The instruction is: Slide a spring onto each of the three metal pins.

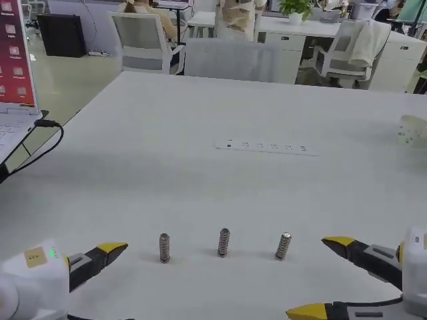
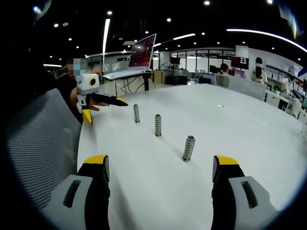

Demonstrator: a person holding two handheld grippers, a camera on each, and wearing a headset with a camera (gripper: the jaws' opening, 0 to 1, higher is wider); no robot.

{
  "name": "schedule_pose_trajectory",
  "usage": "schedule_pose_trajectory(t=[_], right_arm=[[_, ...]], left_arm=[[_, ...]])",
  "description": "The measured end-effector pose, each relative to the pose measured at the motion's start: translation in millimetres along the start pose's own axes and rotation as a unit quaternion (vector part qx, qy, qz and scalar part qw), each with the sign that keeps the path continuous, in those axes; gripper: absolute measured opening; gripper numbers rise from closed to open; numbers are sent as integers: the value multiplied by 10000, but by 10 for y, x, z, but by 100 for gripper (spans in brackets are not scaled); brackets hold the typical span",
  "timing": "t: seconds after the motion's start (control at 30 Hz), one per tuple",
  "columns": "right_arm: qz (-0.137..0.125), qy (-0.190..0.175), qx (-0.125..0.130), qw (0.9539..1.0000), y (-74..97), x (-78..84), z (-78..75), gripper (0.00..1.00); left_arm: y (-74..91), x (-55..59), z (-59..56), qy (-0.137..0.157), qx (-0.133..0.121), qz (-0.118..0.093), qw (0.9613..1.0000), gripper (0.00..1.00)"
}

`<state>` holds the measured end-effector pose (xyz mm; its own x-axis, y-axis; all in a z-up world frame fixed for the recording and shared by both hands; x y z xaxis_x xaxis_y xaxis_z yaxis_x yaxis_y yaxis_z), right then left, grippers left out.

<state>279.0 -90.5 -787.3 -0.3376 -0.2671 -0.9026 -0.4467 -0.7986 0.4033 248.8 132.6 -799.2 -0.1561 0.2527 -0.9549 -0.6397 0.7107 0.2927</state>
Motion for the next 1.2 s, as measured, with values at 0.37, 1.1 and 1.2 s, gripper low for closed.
schedule_pose_trajectory(t=[0.37, 1.1, 1.2], right_arm=[[14, -16, 18, 10000, 0, 8, -4, 89], [85, -53, 34, 9999, -8, 29, -8, 88], [100, -56, 37, 9999, -13, 36, -12, 88]], left_arm=[[-7, -3, -2, -6, 0, -3, 10000, 98], [-8, -11, -6, -10, 3, -4, 10000, 98], [-5, -6, 2, -5, 0, 0, 10000, 98]])
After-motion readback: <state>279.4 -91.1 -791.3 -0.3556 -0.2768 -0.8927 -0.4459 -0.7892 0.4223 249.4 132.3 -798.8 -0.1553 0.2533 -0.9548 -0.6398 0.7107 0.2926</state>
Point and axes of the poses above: the centre of the closed fingertips' face, and the gripper's own axes: y roughly backward along the fingers, z roughly to its left, x roughly out of its underside, the point moved 2 cm from there along y, roughly backward along the fingers, and after that the axes turned 9 degrees about -y, right-handed, at the moved point
